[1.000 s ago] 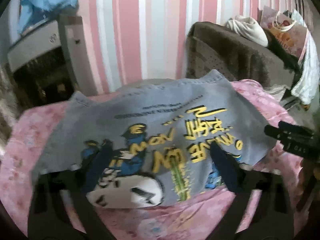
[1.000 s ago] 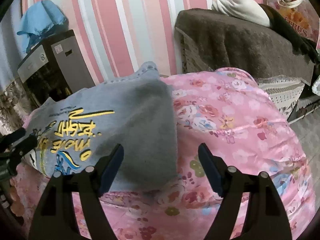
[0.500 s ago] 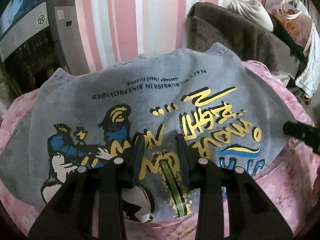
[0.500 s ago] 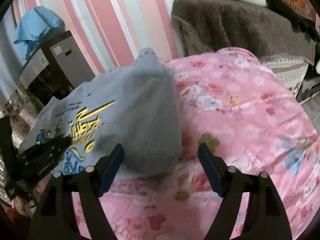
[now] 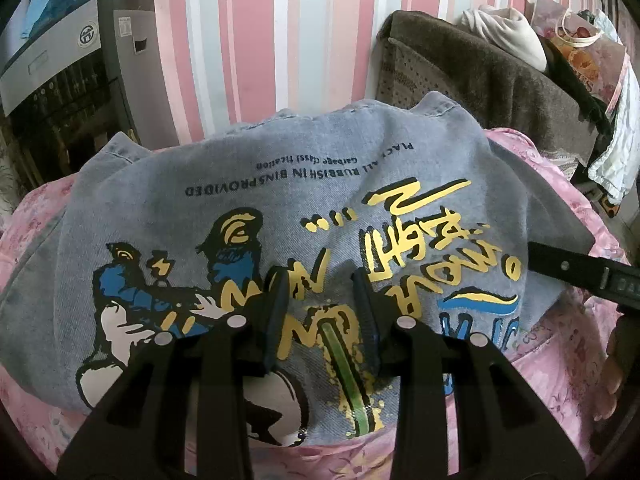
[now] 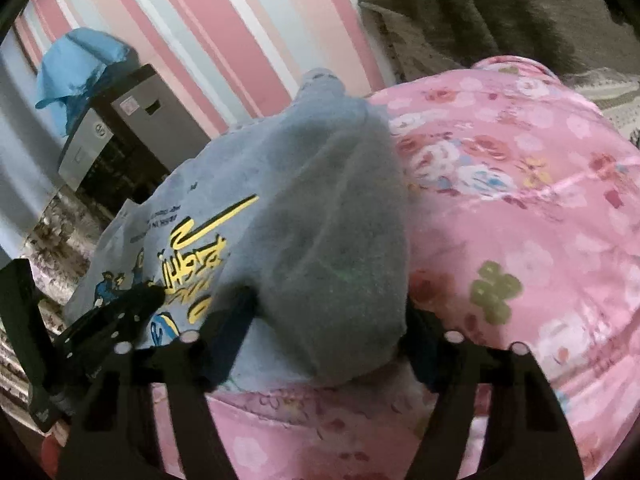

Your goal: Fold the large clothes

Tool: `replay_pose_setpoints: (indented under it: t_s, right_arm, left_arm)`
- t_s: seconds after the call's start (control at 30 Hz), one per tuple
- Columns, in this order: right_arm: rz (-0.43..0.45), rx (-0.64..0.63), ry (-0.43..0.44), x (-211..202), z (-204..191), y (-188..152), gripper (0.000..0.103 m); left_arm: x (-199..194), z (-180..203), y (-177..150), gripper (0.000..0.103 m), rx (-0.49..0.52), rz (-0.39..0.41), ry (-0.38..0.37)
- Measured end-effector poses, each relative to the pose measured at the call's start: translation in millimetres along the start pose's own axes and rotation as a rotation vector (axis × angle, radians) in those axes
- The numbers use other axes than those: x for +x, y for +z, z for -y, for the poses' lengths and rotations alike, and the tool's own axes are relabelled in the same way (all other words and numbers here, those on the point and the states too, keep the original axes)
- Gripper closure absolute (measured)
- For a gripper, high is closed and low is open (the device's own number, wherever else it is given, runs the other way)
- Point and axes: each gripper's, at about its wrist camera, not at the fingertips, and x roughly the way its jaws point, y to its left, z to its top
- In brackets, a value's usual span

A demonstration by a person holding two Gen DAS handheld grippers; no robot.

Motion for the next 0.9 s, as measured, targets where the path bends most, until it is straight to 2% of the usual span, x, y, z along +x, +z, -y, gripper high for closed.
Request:
replay_pose_setpoints:
  t_s: [0.17, 0.37, 0.47, 0.5, 0.67, 0.73, 0.8, 0.9]
  right_arm:
    - [-0.017, 0.007, 0.035, 10.9, -1.4, 10.4, 0.036]
    - [0.004, -0.006, 0.01, 18.6, -10.7, 15.5, 0.037]
    - [0.055, -0.117, -0.045, 12.0, -25.5, 11.9, 0.058]
    - [0.068, -0.141, -0.062, 9.3, -28.8, 11.8, 0.062]
    - [0.127, -0.293, -0.149, -2.3, -58.7, 7.3, 0.068]
    - [0.136, -0.323, -0.157, -5.2, -67.3, 7.0, 0.068]
    - [0.111, -0.299, -0.16, -3.5, -63.9, 10.9, 0.068]
    - [0.068, -0.195, -0.112, 0.9, -43.9, 18.6, 0.063]
  left_arm:
    - [-0.1, -0.1, 0.1, 0.071, -0.002, -0.003, 0.001]
    - [0.9, -0.2, 0.8, 0.071, -0.007, -0.006, -0.002]
    - [1.0, -0.5, 1.0, 0.071, -0.011, -0.007, -0.006]
    - [1.2, -0.6, 1.0, 0.071, -0.013, -0.008, -0.007]
    - [2.2, -0.1, 1.2, 0.071, -0.013, -0.012, -0.005]
    - [2.3, -0.6, 1.2, 0.071, -0.015, -0.013, -0.006]
    - [2.5, -1.0, 1.5, 0.071, -0.016, -0.013, -0.008]
    - [2.9, -1.7, 1.6, 0.071, -0.017, -0.013, -0.01]
